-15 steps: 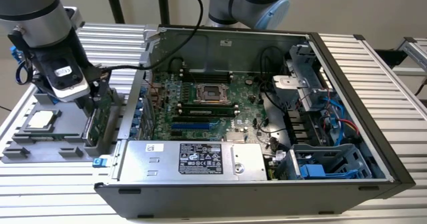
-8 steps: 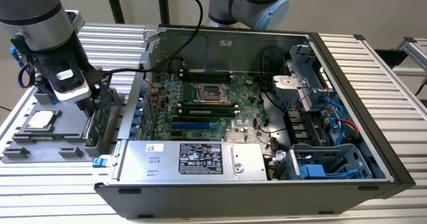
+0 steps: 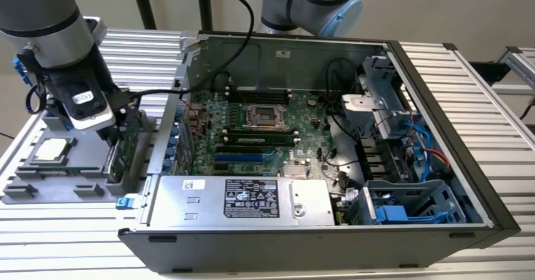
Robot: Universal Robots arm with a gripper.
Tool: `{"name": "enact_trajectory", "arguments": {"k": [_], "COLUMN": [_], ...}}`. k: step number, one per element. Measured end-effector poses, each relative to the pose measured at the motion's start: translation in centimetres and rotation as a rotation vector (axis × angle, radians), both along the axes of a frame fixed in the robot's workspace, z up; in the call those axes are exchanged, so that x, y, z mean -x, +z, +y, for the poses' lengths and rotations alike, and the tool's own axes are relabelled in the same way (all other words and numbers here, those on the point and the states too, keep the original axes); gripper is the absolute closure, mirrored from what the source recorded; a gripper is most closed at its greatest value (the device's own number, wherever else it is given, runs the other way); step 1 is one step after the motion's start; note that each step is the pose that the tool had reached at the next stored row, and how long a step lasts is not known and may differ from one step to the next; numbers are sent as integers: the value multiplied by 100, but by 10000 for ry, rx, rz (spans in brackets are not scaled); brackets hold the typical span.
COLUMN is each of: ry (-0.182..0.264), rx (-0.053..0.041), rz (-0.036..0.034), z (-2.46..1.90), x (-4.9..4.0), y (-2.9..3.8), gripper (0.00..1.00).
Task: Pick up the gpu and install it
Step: 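Pick up the gpu and move the gpu toward the slot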
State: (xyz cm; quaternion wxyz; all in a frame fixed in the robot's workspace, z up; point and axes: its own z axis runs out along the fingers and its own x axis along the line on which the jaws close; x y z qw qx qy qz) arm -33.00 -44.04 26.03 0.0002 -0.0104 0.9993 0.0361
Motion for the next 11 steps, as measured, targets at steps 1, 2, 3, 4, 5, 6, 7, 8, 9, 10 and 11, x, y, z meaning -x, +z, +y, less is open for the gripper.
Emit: {"name": "enact_trajectory", "arguments": {"k": [1,2,3,4,5,6,7,8,9,10,11], "ry": [-1,-1,-1,-1,-1,-1,-1,-1,-1,-1,-1], "rx": [0,0,0,0,0,0,0,1,0,0,0], "rz": [3,5,7,8,9,10,9,10,9,10,10], "z": [0,0,0,0,0,0,0,0,0,0,0], "x": [0,0,0,0,0,0,0,0,0,0,0], "y": [-9,-18,-27,-36,-45,-54,-64,-73,-81,-90,-98], "gripper": [0,0,0,0,0,0,0,0,0,0,0]}}
